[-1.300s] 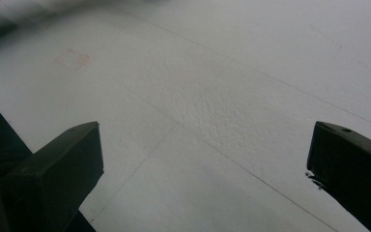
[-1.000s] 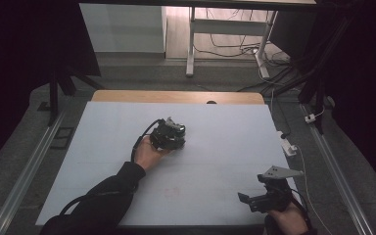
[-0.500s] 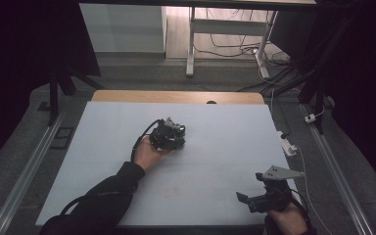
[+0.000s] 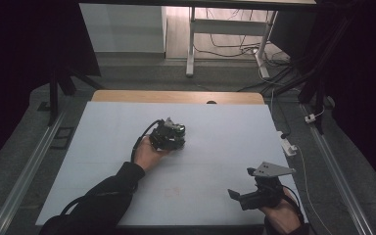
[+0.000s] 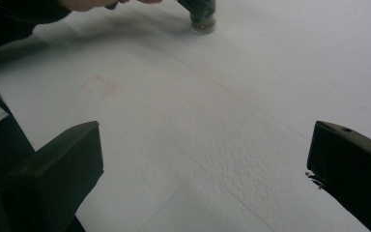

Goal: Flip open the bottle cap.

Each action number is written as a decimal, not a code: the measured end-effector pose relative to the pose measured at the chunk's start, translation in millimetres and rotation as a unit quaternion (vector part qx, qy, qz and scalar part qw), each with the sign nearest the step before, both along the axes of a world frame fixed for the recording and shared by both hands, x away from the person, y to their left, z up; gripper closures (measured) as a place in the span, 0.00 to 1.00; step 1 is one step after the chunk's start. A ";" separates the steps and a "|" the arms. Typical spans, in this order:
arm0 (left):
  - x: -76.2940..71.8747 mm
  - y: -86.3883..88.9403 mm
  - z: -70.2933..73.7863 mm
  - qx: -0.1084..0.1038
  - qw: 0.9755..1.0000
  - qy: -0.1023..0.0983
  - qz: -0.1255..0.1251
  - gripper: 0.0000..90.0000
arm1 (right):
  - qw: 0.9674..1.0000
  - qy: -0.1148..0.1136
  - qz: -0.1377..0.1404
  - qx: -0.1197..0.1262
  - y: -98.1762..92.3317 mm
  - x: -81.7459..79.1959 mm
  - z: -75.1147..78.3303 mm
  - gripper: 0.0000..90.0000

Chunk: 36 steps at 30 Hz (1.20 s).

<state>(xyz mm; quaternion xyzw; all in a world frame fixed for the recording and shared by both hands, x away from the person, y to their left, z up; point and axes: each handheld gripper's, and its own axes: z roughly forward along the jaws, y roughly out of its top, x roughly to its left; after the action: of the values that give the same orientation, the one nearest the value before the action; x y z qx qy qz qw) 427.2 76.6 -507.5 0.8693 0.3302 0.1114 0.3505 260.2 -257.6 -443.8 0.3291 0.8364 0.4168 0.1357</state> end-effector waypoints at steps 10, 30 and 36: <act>-0.2 -0.1 -0.3 0.000 1.000 -0.001 0.000 0.60 | 0.999 0.006 0.021 0.026 17.6 9.3 4.6 0.00; -0.6 -0.3 -0.7 0.002 1.000 -0.003 0.000 0.60 | 0.998 0.005 0.057 0.025 54.7 39.3 10.1 0.00; -0.6 -0.2 -0.7 0.002 1.000 -0.003 -0.001 0.60 | 0.998 -0.004 0.060 0.011 71.6 50.8 9.5 0.00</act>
<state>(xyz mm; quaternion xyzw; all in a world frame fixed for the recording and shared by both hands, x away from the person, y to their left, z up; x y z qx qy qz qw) 426.6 76.4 -508.2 0.8699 0.3282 0.1146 0.3500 311.0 -186.0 -434.3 0.2783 0.8492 0.4349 0.1103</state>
